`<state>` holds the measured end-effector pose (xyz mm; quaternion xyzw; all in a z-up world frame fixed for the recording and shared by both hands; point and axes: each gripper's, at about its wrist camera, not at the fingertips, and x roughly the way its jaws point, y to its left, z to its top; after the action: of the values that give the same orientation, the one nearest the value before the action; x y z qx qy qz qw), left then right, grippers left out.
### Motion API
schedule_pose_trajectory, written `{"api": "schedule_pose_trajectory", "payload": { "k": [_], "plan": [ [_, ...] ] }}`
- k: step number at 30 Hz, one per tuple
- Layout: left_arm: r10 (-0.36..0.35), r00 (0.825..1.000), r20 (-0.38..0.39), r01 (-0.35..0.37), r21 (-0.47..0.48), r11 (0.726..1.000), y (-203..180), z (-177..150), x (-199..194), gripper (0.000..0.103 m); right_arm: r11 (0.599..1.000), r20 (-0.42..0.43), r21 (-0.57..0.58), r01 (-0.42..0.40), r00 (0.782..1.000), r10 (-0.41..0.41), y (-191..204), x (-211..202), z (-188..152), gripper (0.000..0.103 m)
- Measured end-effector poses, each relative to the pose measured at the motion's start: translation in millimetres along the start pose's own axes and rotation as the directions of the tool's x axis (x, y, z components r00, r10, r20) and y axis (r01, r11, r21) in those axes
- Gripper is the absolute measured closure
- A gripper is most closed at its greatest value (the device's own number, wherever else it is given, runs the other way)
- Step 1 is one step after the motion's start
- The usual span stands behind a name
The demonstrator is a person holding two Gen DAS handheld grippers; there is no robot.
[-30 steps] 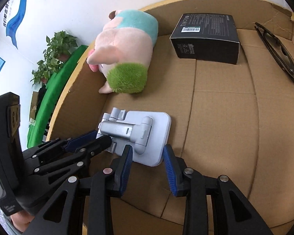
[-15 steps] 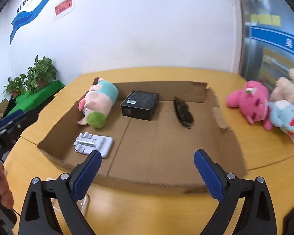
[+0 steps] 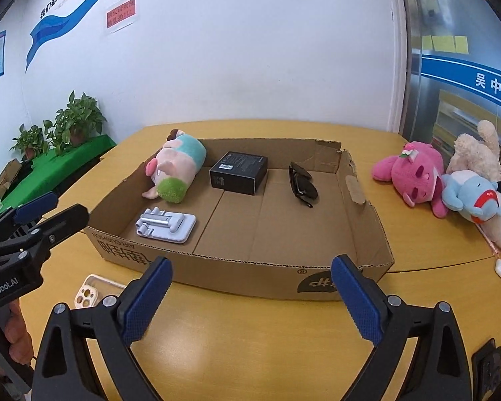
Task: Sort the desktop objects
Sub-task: 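Withdraw both grippers toward the clear phone case with white rim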
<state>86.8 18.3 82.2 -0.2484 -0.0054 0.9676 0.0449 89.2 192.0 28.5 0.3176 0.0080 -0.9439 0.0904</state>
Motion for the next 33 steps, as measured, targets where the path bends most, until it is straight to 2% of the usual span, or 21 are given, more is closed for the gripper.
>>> {"api": "schedule_pose_trajectory", "payload": {
  "k": [12,16,19,22,27,30,33],
  "plan": [
    [-0.001,1.000,-0.009,0.001,0.013,1.000,-7.2,-5.9,3.8,0.023,1.000,-0.016,-0.025,-0.014,1.000,0.014,5.1,-1.8,-6.5,0.004],
    [0.009,0.999,-0.031,-0.009,0.000,1.000,4.5,-13.7,6.8,0.023,0.999,-0.045,-0.038,-0.026,0.999,0.024,9.8,6.7,-12.6,0.004],
    [0.018,0.998,-0.059,-0.019,-0.013,1.000,21.0,-20.3,10.1,0.023,0.997,-0.075,-0.040,-0.065,0.995,0.062,16.9,17.2,-17.7,0.003],
    [0.053,0.994,-0.099,-0.056,-0.029,0.998,44.5,-29.6,14.3,0.023,0.990,-0.145,-0.047,-0.131,0.982,0.123,31.3,36.2,-27.0,0.004],
    [0.076,0.981,-0.176,-0.088,-0.064,0.994,81.0,-48.1,21.0,0.023,0.966,-0.265,-0.055,-0.252,0.937,0.229,68.2,69.0,-47.9,0.004],
    [0.079,0.968,-0.239,-0.100,-0.078,0.992,98.8,-62.4,29.0,0.023,0.954,-0.317,-0.047,-0.296,0.910,0.267,85.9,87.7,-58.7,0.011],
    [0.070,0.953,-0.296,-0.105,-0.104,0.989,113.1,-76.5,39.2,0.024,0.953,-0.350,-0.061,-0.298,0.900,0.259,100.5,103.7,-67.3,0.020]
  ]
}}
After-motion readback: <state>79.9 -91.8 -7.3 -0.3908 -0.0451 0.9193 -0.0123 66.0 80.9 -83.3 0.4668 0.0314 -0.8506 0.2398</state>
